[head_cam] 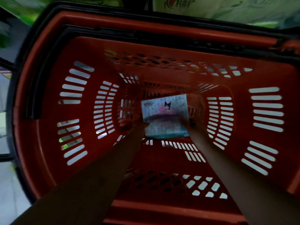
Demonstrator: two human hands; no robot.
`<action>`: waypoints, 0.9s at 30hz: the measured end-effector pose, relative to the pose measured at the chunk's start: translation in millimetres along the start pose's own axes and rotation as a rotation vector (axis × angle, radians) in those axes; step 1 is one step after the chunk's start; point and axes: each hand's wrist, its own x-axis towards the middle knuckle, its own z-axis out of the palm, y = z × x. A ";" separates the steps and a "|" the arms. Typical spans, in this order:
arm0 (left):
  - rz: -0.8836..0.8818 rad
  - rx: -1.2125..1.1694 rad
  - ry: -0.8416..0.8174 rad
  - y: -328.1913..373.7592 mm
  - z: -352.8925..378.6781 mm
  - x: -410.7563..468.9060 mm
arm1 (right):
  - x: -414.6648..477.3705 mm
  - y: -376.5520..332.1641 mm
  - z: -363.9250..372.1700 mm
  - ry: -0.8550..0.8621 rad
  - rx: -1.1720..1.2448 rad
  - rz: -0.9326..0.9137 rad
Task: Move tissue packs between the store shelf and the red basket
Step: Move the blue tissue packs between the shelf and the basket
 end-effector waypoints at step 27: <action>-0.057 0.115 -0.184 52.5 -35.5 -90.0 | -67.3 -61.6 -31.8 -0.173 0.294 0.078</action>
